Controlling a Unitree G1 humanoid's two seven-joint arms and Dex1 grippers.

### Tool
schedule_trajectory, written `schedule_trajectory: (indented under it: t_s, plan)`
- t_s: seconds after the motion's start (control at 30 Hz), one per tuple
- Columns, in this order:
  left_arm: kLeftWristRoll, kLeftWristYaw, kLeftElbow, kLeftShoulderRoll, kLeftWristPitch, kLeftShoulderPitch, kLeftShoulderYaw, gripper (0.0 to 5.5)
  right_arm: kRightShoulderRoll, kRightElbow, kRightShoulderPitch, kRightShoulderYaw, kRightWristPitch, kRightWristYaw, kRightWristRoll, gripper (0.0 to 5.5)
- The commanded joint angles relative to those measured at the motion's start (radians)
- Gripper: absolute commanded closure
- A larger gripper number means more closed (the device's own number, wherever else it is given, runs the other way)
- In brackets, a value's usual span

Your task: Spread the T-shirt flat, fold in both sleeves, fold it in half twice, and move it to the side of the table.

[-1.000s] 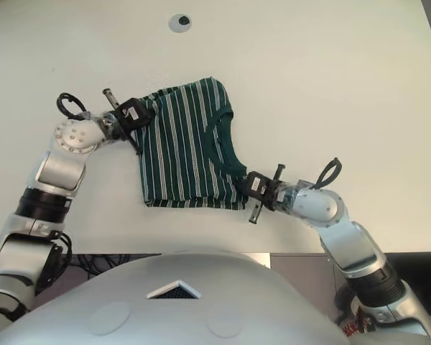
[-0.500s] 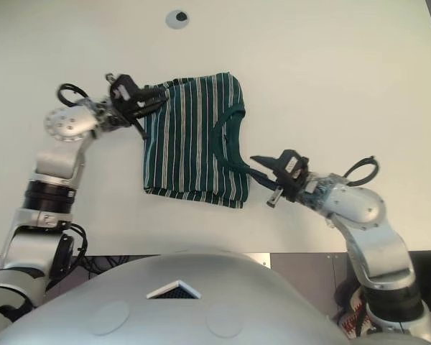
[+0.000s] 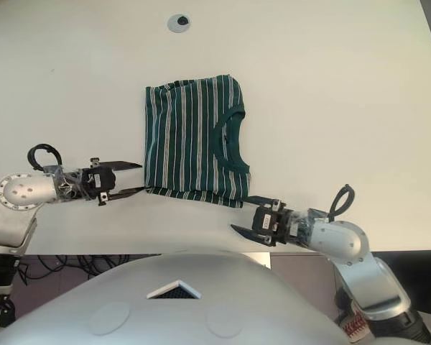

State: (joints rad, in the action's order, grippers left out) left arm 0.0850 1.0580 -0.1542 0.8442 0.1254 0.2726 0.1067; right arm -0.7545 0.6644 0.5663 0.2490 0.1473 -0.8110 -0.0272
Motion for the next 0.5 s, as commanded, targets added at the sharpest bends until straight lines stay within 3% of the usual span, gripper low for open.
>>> schedule_trajectory:
  t_s: [0.03, 0.5]
  plan:
    - [-0.023, 0.031, -0.011, 0.032, -0.016, 0.010, 0.035, 3.01, 0.019, -0.022, -0.059, 0.020, -0.011, 0.045, 0.056, 2.51]
    - [-0.067, 0.032, -0.069, 0.030, 0.023, -0.031, 0.101, 3.01, -0.023, -0.172, -0.117, 0.155, -0.020, 0.070, 0.278, 2.51]
